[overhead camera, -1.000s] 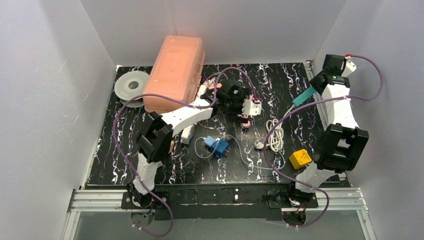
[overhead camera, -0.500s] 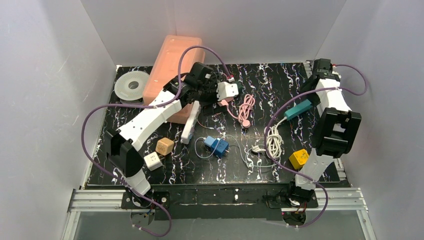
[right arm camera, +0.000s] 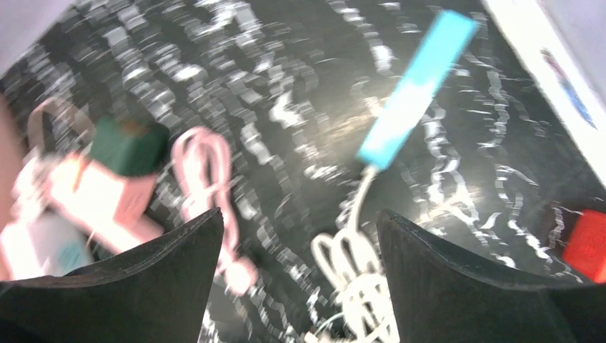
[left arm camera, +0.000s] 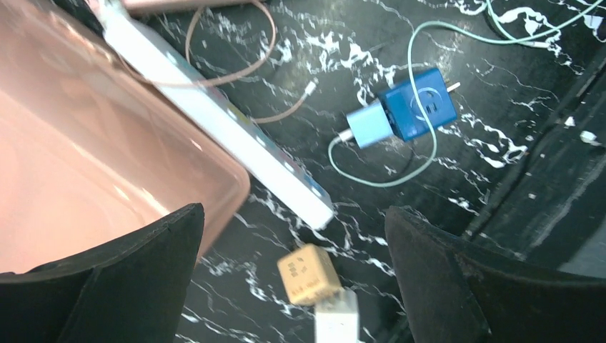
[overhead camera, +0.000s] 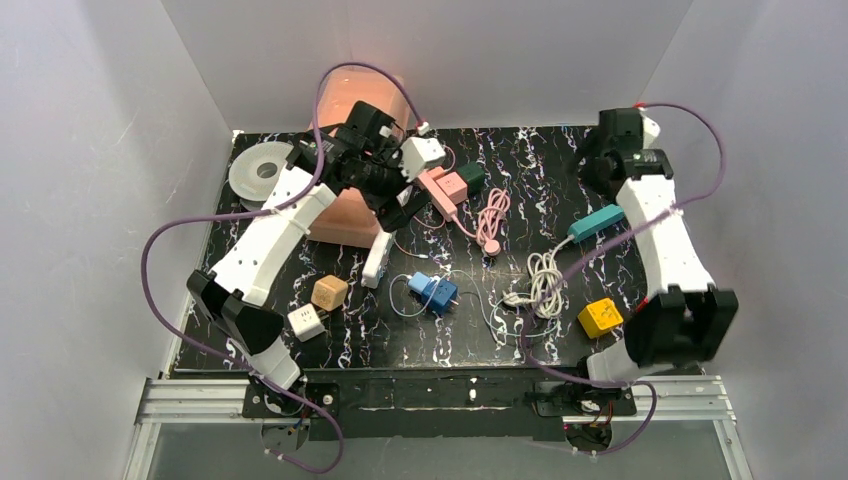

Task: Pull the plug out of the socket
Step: Place the socket at the center of the board, then remove the plug from the socket.

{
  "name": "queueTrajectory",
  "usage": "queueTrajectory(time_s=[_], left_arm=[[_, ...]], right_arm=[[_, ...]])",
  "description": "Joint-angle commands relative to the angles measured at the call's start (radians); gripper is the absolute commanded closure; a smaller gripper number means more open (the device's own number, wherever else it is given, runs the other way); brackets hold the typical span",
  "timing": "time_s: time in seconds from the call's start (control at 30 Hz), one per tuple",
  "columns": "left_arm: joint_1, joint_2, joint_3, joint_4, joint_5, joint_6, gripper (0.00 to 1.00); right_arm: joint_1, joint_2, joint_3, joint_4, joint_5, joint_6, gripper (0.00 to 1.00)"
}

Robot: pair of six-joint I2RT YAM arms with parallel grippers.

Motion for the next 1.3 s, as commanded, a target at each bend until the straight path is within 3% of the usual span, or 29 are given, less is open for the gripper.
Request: queueTrajectory(time_s=[0.0,0.17,0.3,0.43,0.6,0.8,1.03,1.27], left_arm=[[0.078,-0.037,0.011,-0.175,0.091,-0.102,0.02],[0.113,-0.160,-0.152,-0.130,0.122,-0.091,0.02],[0.114,-0.282,-0.254,-0.088,0.105,-0.099,0.02],[0.115,-0.373,-0.315,-0.092,0.070,-0.101,0.02],[0.115,-0.460,-0.387,-0.089,0.043,-0.107,0.02],[0.115,-0.501,-0.429,-0.076,0.022,-0.110,0.02],[0.115,-0.503,-0.440,-0.069,0.021,-0.119,0.02],[0.115,-0.508,-0.456,-0.060,0.019,-0.120,0.02]], right_arm=[[0.247,-0.207,-0.063,0.015,0.030,-0.074,0.14],[0.544,-0.278,-0.120,0.085,-0.033,-0.151,0.15],[0.736,-0.180,-0.031,0.081,-0.023,-0.242,0.17],[0.840,-0.023,0.009,0.092,-0.099,-0.288,0.20],[0.873,0.120,-0.026,0.119,-0.206,-0.320,0.13],[0.916,0.152,-0.155,0.236,-0.231,-0.370,0.11],[0.938,0.108,-0.305,0.335,-0.269,-0.376,0.10],[1.002,0.046,-0.426,0.384,-0.186,-0.374,0.09]])
